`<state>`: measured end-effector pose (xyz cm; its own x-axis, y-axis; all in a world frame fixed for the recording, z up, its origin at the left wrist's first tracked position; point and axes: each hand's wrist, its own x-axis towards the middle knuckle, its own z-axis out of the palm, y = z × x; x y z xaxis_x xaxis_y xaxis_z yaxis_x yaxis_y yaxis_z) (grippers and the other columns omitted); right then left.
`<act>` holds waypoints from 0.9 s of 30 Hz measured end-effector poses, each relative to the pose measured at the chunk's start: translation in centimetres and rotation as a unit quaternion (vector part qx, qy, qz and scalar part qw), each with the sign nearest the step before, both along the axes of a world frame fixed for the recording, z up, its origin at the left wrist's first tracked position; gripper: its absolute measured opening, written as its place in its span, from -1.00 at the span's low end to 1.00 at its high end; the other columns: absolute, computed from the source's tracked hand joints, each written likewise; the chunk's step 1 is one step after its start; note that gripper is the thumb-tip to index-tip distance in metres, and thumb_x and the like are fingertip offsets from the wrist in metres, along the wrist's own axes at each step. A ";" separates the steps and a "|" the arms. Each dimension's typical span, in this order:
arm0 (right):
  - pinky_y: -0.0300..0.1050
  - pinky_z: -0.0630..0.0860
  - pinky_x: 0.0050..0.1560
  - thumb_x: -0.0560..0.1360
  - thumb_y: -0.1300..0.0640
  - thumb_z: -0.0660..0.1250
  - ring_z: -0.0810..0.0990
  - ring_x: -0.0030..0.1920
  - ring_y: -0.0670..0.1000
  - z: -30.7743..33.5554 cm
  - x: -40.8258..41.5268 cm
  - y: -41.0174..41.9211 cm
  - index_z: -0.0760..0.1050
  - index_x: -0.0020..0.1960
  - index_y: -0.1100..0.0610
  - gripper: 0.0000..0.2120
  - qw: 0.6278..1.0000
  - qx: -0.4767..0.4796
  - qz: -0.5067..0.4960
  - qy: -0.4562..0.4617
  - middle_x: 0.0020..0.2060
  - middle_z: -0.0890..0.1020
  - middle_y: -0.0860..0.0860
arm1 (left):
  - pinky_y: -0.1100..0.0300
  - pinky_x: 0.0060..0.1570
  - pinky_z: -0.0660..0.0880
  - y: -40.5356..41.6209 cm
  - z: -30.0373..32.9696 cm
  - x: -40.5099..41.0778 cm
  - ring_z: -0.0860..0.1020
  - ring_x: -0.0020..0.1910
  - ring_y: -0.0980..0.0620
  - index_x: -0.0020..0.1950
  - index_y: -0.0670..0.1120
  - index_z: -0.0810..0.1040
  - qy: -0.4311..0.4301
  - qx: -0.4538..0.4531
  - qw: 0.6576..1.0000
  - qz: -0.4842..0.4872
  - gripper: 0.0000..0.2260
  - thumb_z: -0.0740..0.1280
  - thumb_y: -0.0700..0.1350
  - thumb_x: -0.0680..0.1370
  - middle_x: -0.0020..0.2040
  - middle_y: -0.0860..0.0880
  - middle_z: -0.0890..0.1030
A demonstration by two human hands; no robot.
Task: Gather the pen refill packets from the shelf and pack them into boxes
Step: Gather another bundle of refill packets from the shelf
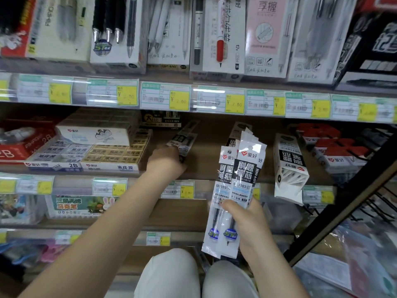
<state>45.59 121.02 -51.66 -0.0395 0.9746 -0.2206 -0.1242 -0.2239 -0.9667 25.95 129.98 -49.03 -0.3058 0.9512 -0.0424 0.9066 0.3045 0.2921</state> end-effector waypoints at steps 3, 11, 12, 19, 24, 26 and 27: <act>-0.02 0.60 -0.19 0.44 0.37 0.32 0.68 -0.17 0.08 0.0 0.2 0.0 0.58 -0.03 0.13 -0.80 1.000 0.001 -0.010 -0.015 -0.19 0.71 0.04 | 0.10 -0.02 0.52 0.6 0.0 0.0 0.53 0.09 -0.14 0.26 -0.12 0.49 -0.019 0.026 0.999 -0.001 -0.55 0.36 0.03 0.43 0.19 -0.15 0.52; -0.06 0.60 -0.19 0.44 0.36 0.33 0.67 -0.18 0.03 0.6 0.5 -0.2 0.57 -0.02 0.12 -0.80 0.999 0.016 -0.017 -0.037 -0.18 0.70 0.01 | 0.08 -0.09 0.49 0.0 0.8 1.7 0.55 0.11 -0.19 0.33 -0.19 0.42 0.080 0.024 0.996 -0.012 -0.62 0.27 -0.21 0.50 0.18 -0.18 0.54; -0.09 0.58 -0.24 0.44 0.36 0.34 0.67 -0.20 0.02 0.6 0.5 -0.3 0.57 -0.03 0.12 -0.80 0.999 0.017 -0.017 -0.033 -0.20 0.70 0.01 | 0.08 -0.11 0.48 -0.1 0.9 1.7 0.55 0.10 -0.18 0.31 -0.18 0.43 0.080 0.024 0.996 -0.013 -0.64 0.27 -0.23 0.50 0.17 -0.18 0.54; -0.09 0.55 -0.24 0.41 0.39 0.37 0.67 -0.23 0.04 0.3 0.7 0.1 0.57 -0.08 0.13 -0.80 0.998 0.027 -0.048 0.001 -0.23 0.70 0.03 | 0.09 -0.24 0.42 -1.7 1.4 -0.2 0.55 -0.08 -0.23 0.12 -0.17 0.53 0.021 0.203 0.978 -0.036 -0.82 0.27 -0.22 0.53 -0.03 -0.19 0.58; -0.12 0.53 -0.25 0.39 0.37 0.40 0.65 -0.26 -0.01 0.4 0.9 0.1 0.54 -0.07 0.10 -0.77 0.995 0.043 -0.094 0.008 -0.23 0.68 0.02 | 0.13 -0.17 0.42 -4.3 1.5 -1.8 0.55 -0.10 -0.18 -0.12 -0.19 0.62 -0.033 0.340 0.935 -0.095 -0.81 0.30 -0.41 0.37 -0.12 -0.14 0.61; -0.14 0.52 -0.27 0.39 0.36 0.41 0.65 -0.22 -0.01 0.6 1.0 0.1 0.52 -0.05 0.06 -0.75 0.994 0.054 -0.099 0.001 -0.22 0.67 -0.01 | 0.05 0.04 0.45 -5.0 1.9 -2.0 0.55 -0.02 -0.14 -0.21 -0.16 0.63 -0.061 0.382 0.915 -0.118 -0.79 0.29 -0.42 0.35 -0.12 -0.05 0.61; -0.16 0.52 -0.28 0.39 0.35 0.42 0.65 -0.22 -0.01 0.8 1.0 0.1 0.51 -0.05 0.06 -0.75 0.994 0.058 -0.093 -0.004 -0.21 0.67 -0.02 | 0.04 0.12 0.43 -5.4 2.2 -1.9 0.54 0.03 -0.09 -0.24 -0.13 0.62 -0.092 0.402 0.903 -0.120 -0.78 0.30 -0.42 0.36 -0.10 0.01 0.59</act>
<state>46.55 121.10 -50.87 0.1453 0.9837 -0.1062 -0.1457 -0.0849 -0.9857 24.07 124.59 -46.80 -0.1455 0.7354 0.6619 0.8324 -0.2706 0.4836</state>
